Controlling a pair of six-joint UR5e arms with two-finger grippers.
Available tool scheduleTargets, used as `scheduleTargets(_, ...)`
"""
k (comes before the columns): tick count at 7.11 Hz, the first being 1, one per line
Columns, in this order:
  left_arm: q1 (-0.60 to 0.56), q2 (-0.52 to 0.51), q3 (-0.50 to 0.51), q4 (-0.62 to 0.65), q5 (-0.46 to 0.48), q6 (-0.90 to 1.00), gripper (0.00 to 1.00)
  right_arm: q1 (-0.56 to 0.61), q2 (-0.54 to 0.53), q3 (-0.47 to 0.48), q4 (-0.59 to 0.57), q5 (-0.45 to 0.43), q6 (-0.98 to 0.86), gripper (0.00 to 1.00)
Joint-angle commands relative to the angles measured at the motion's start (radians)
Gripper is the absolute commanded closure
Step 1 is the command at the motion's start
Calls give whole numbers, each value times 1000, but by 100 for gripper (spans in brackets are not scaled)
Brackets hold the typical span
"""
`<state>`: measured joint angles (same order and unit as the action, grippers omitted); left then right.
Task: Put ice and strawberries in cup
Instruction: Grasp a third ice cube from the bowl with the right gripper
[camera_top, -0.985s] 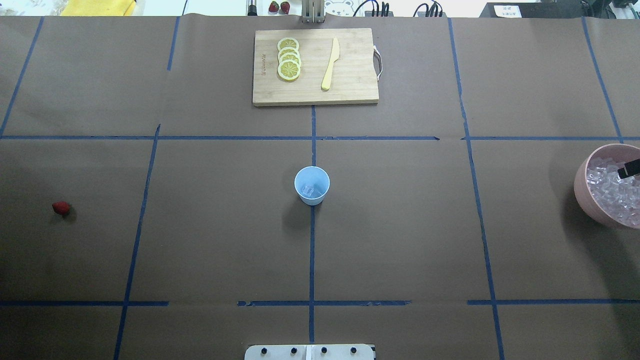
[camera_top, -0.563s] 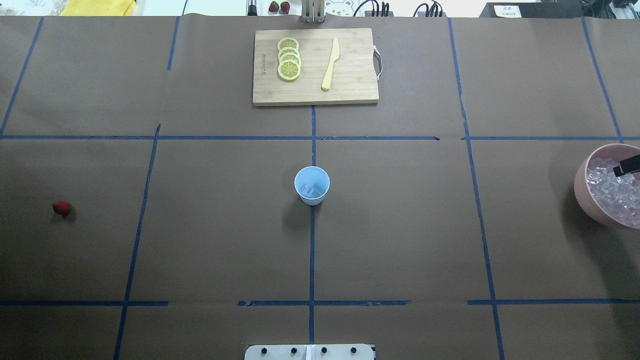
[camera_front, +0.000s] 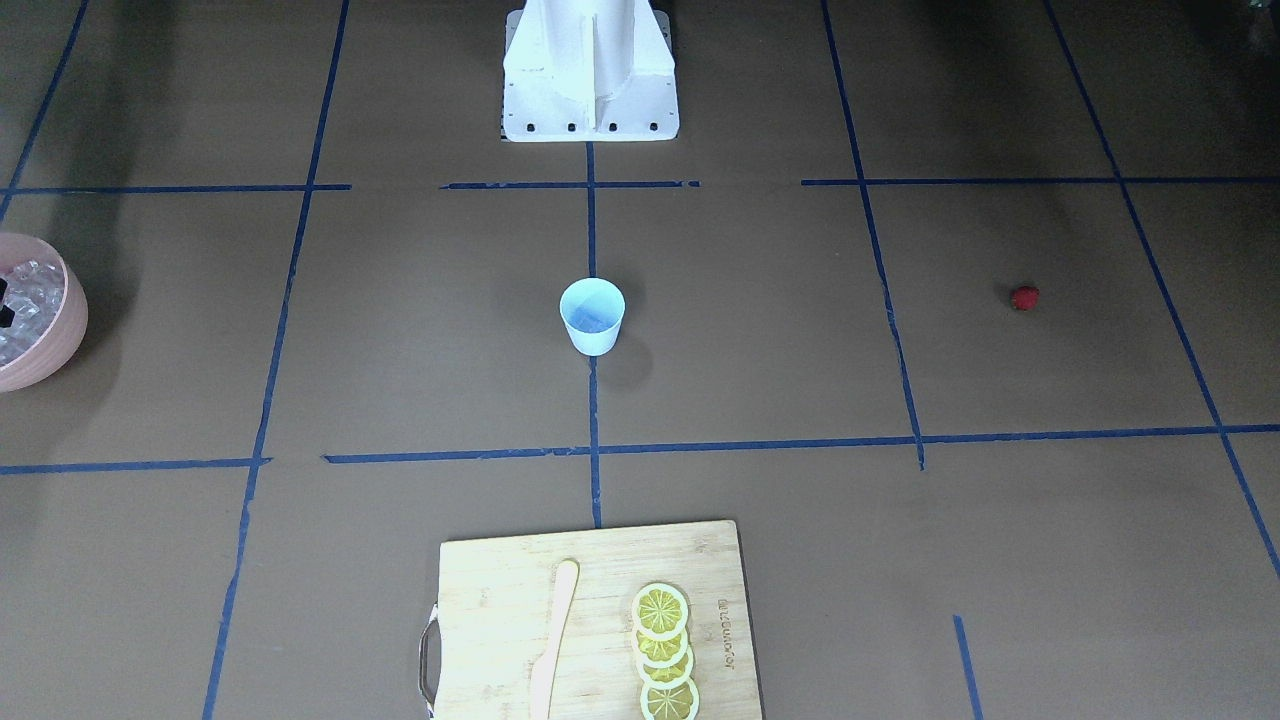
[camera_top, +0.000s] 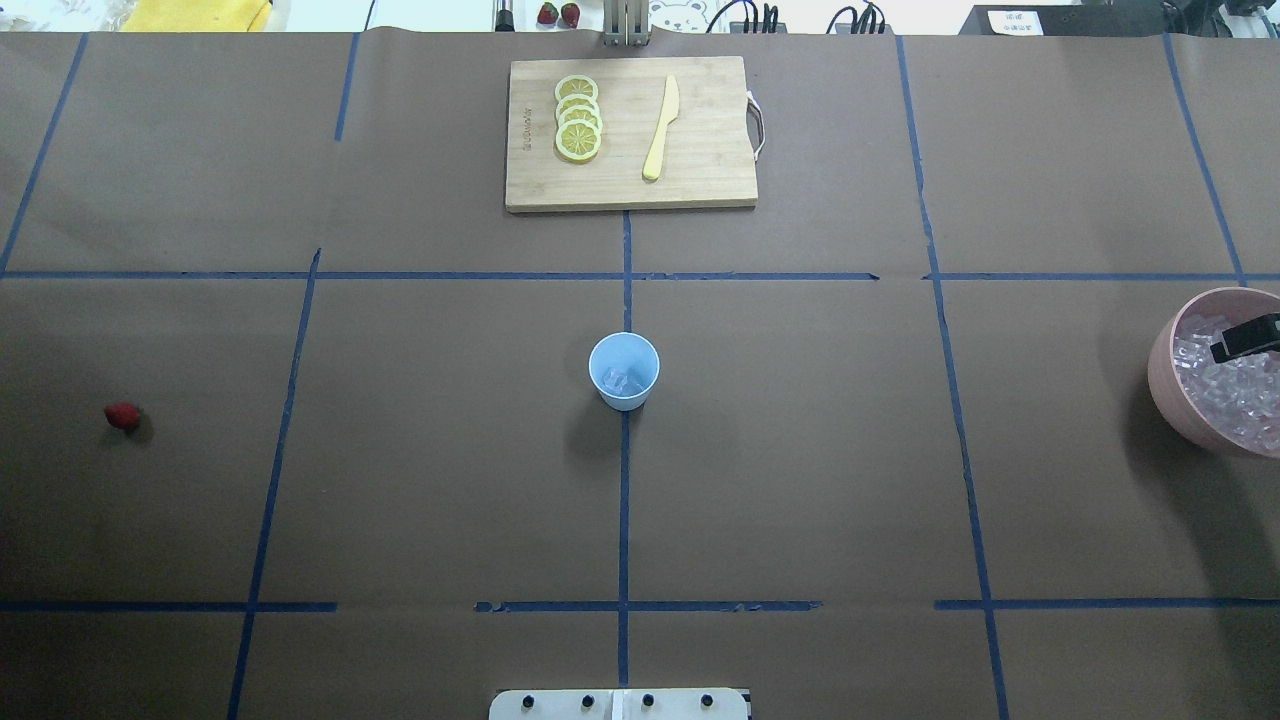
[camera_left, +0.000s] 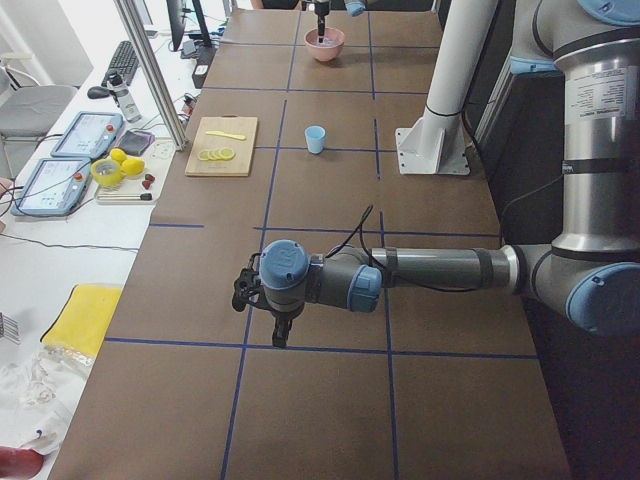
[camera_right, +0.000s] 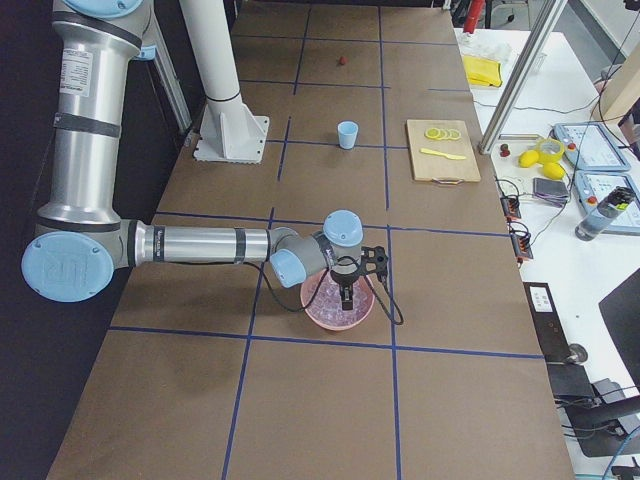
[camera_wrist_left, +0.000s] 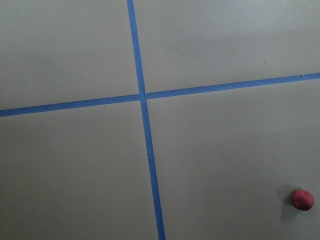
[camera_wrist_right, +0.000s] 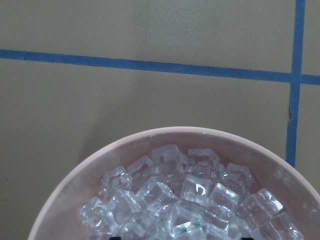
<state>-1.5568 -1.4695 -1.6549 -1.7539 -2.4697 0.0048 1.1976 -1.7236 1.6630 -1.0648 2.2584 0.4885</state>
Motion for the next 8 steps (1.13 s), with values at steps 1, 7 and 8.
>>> scheduleTargets(1, 1, 0, 0, -1, 0, 0, 0, -1, -1, -21, 2, -2, 1, 25)
scheduleTargets(7, 1, 0, 1, 1, 0, 0, 0, 0, -10, -16, 3, 4, -1, 50)
scheduleTargets(8, 1, 0, 1, 1, 0, 0, 0, 0, -11, -15, 3, 4, -2, 58)
